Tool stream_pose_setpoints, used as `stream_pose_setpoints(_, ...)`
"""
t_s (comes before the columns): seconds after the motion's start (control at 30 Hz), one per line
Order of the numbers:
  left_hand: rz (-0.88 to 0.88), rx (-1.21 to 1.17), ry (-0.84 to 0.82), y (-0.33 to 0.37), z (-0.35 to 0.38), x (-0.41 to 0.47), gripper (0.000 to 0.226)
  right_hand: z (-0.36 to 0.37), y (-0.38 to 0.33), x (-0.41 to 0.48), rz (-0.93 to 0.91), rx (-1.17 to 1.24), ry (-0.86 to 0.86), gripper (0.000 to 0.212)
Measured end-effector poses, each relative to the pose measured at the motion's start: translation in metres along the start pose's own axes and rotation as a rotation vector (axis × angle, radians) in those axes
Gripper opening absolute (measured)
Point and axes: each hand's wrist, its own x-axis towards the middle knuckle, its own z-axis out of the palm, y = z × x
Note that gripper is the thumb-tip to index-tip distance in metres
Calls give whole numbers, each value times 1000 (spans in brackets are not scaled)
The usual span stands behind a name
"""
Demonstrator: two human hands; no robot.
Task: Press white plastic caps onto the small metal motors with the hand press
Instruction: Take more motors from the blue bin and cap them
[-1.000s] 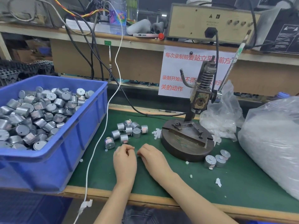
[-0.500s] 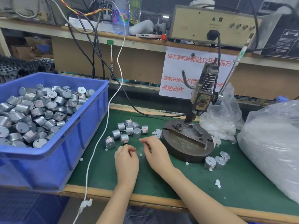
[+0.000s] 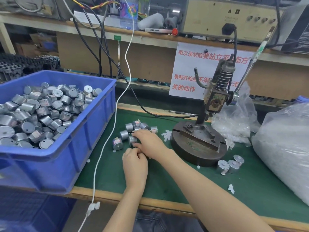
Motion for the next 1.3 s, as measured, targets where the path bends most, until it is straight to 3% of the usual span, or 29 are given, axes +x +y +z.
stream_pose_setpoints(0.13, -20, -19, -10, 0, -1, 0, 19, -5, -4, 0, 5, 7, 27, 25)
stream_pose_setpoints(0.27, -8, -45, -31, 1, -1, -1, 25, -7, -1, -1, -3, -15, -35, 46)
stream_pose_setpoints(0.37, 10, -28, -34, 1, -1, -2, 32, -5, 5, -7, 52, 4, -38, 41)
stream_pose_setpoints(0.47, 2, -3, -40, 1, 0, 0, 24, -2, 9, -19, 133, 183, 47, 29)
stream_pose_setpoints(0.67, 12, 21, -33, 0, -1, -2, 20, 13, 20, -52, 420, 684, 295, 25)
stream_pose_setpoints(0.77, 14, 46, -41, 1, 0, -2, 19, 19, 24, -62, 368, 650, 306, 40)
stream_pose_setpoints(0.97, 19, 79, -34, 2, 0, -2, 19, 28, 22, -66, 233, 478, 286, 41)
stream_pose_setpoints(1.3, 70, 177, -53, 1, 1, -5, 20, 26, 22, -66, 230, 463, 251, 42)
